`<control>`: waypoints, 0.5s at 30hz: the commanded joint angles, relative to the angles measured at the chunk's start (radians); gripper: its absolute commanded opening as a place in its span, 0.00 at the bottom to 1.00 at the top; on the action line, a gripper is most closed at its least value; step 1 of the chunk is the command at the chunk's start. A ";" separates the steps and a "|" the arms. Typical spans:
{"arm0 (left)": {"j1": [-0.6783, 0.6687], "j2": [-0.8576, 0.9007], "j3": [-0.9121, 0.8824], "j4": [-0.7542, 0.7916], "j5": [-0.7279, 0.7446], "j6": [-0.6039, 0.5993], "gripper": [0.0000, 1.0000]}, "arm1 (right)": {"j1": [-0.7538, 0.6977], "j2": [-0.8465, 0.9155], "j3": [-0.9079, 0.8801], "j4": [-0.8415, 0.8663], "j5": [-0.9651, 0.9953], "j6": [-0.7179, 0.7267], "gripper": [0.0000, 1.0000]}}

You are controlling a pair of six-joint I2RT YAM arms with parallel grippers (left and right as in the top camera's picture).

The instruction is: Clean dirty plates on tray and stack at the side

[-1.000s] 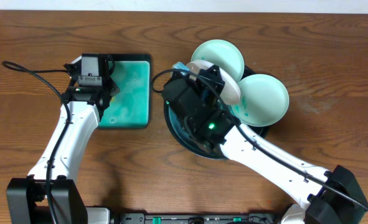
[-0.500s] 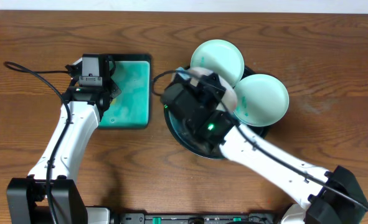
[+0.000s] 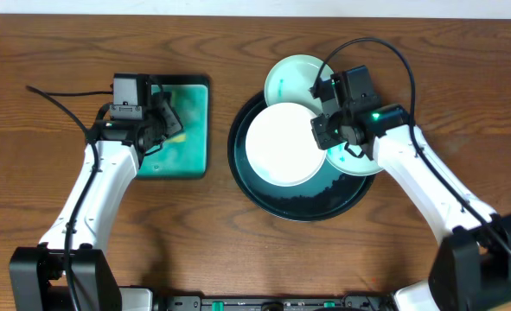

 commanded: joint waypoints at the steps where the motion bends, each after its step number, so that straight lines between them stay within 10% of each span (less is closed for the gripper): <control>1: -0.026 -0.007 -0.010 0.011 0.131 0.042 0.07 | -0.014 0.082 -0.024 0.019 -0.098 0.116 0.02; 15: -0.183 -0.007 -0.010 0.024 0.137 0.049 0.07 | -0.014 0.278 -0.025 0.087 -0.060 0.132 0.02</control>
